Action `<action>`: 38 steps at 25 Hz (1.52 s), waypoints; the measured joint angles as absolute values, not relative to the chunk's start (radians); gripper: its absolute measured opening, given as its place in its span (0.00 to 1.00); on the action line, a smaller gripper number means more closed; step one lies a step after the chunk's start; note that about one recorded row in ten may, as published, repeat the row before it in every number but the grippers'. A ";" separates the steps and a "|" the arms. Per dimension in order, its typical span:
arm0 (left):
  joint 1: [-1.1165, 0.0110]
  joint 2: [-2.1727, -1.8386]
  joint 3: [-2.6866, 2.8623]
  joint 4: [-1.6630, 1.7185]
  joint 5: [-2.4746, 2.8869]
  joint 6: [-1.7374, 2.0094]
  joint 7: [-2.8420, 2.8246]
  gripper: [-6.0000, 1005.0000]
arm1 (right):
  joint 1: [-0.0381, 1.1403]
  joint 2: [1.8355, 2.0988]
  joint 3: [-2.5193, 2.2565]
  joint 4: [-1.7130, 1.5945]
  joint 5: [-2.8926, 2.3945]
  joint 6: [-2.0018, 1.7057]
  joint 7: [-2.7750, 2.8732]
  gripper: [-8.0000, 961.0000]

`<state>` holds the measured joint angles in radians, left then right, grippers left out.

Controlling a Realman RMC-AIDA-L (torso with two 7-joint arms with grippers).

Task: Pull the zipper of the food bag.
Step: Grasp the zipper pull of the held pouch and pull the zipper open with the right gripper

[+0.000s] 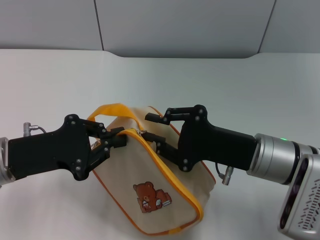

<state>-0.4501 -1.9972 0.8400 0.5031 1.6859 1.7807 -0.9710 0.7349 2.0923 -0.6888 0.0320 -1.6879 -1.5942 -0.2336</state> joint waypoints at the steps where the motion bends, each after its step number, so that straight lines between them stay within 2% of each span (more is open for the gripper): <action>1: -0.450 -1.997 0.840 0.503 1.686 1.781 -0.971 0.06 | 0.736 2.092 -0.689 0.033 -1.688 -1.594 -0.233 0.29; 17: -0.448 -2.000 0.839 0.503 1.686 1.791 -0.961 0.06 | 0.764 2.092 -0.700 0.062 -1.695 -1.568 -0.236 0.26; 24: -0.448 -1.998 0.839 0.503 1.686 1.792 -0.961 0.06 | 0.776 2.092 -0.700 0.068 -1.695 -1.555 -0.236 0.10; 26: -0.448 -1.997 0.838 0.503 1.686 1.791 -0.962 0.06 | 0.776 2.092 -0.700 0.068 -1.696 -1.555 -0.236 0.01; 38: -0.447 -1.994 0.834 0.503 1.686 1.784 -0.961 0.06 | 0.766 2.092 -0.703 0.061 -1.697 -1.558 -0.236 0.03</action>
<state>-0.4473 -1.9940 0.8338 0.5031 1.6858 1.7842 -0.9612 0.7656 2.0924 -0.7028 0.0611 -1.6966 -1.5580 -0.2363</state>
